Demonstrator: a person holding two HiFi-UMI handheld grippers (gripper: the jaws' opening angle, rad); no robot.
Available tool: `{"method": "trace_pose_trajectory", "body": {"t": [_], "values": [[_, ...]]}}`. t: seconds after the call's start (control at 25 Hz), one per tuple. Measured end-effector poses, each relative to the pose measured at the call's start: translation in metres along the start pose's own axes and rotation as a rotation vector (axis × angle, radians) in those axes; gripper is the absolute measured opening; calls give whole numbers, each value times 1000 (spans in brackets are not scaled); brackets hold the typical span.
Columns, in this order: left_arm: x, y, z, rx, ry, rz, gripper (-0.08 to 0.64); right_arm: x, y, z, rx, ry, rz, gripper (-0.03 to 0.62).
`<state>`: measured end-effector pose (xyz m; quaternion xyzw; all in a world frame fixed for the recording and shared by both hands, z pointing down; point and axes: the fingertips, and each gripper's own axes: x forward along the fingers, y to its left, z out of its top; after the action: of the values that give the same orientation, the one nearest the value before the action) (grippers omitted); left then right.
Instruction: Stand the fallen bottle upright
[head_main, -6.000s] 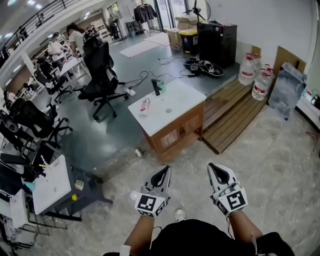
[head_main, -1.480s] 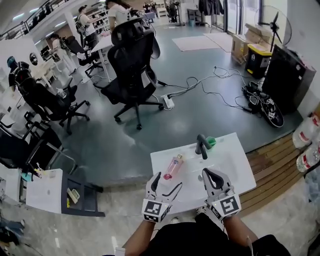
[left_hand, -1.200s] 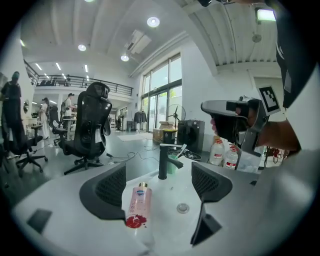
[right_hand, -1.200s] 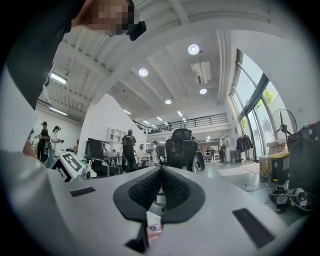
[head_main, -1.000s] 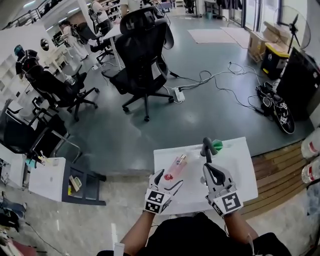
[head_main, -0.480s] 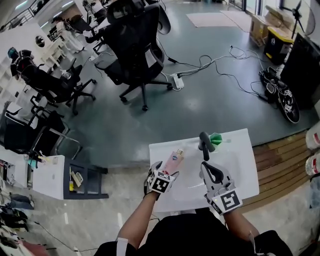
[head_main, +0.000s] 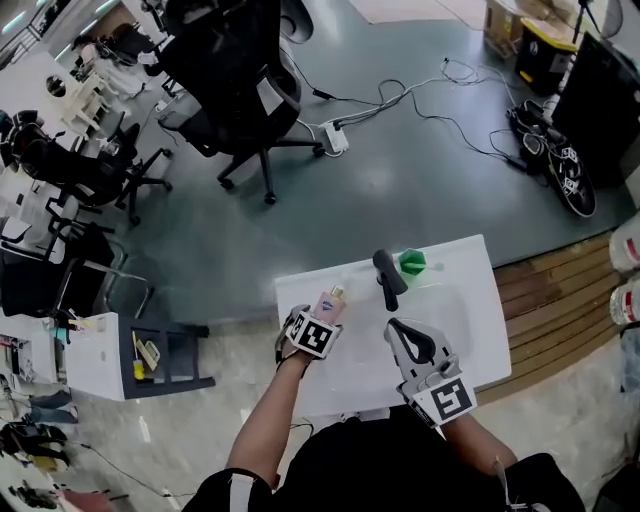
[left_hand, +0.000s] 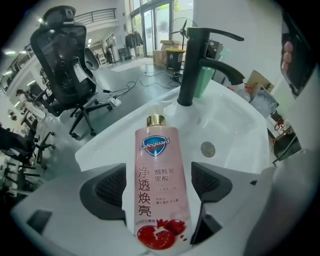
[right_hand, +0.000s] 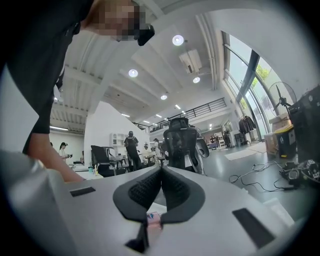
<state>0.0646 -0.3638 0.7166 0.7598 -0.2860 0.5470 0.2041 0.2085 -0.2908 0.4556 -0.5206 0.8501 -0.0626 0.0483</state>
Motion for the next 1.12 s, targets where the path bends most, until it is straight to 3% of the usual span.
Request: {"method": "trace_pose_trajectory", "body": {"t": [0.48, 0.72, 0.84, 1.12], "values": [[27, 7, 2, 45, 101, 69, 407, 3, -28, -8, 15, 34, 72, 15], [29, 9, 7, 47, 110, 90, 403, 11, -37, -11, 33, 52, 120, 15], [28, 8, 8, 37, 104, 92, 334, 17, -38, 0, 63, -13, 145, 15], [31, 9, 10, 9, 76, 73, 322, 25, -35, -5, 69, -33, 177, 15]]}}
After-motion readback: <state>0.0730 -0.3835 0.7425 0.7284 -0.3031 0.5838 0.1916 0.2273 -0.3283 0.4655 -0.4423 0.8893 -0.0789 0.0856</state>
